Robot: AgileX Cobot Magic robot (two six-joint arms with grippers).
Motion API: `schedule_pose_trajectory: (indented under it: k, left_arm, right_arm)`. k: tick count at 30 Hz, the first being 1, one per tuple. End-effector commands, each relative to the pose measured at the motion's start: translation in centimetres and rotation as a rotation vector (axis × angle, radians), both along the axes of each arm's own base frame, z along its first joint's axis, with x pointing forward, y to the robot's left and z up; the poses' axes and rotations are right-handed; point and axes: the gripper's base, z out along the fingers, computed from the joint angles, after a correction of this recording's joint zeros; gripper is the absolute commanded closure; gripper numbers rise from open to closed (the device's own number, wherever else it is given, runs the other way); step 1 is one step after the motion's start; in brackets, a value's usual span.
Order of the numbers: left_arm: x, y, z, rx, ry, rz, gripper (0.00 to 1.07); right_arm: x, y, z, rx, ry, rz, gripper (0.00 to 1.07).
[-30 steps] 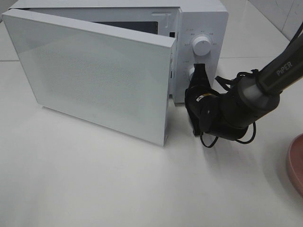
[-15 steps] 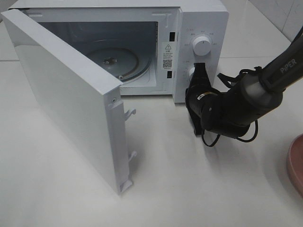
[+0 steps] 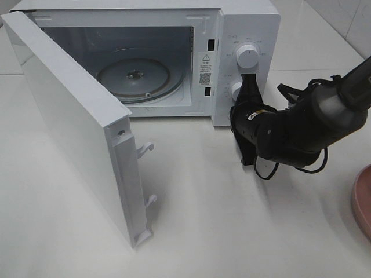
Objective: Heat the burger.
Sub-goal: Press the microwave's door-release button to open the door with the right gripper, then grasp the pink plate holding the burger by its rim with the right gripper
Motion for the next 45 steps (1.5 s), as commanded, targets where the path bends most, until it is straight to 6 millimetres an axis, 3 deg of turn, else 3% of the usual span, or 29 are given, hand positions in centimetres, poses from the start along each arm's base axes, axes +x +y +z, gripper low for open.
schedule_pose_trajectory:
  k: [1, 19, 25, 31, 33, 39, 45]
  left_arm:
    - [-0.2, 0.0, 0.1, -0.002, -0.029, 0.004, 0.07]
    - [-0.2, 0.0, 0.1, -0.003, -0.029, 0.003, 0.07]
    - [-0.2, 0.0, 0.1, -0.003, -0.029, 0.003, 0.07]
    - [-0.2, 0.0, 0.1, -0.003, -0.029, 0.003, 0.07]
    - [-0.2, 0.0, 0.1, -0.003, -0.029, 0.003, 0.07]
    - [-0.2, 0.0, 0.1, -0.003, -0.029, 0.003, 0.07]
    - [-0.2, 0.0, 0.1, -0.003, -0.029, 0.003, 0.07]
  right_arm:
    - [-0.3, 0.4, 1.2, -0.012, -0.018, 0.051, 1.07]
    - [-5.0, -1.0, 3.1, -0.156, 0.179, 0.262, 1.07]
    - [-6.5, -1.1, 4.0, -0.334, 0.276, 0.522, 1.07]
    - [-6.8, -2.0, 4.5, -0.428, 0.301, 0.646, 1.07]
    - [-7.2, -2.9, 5.1, -0.502, 0.331, 0.780, 1.07]
    - [-7.8, -4.3, 5.7, -0.584, 0.362, 0.955, 1.07]
    - [-8.0, -5.9, 7.7, -0.717, 0.402, 1.139, 1.07]
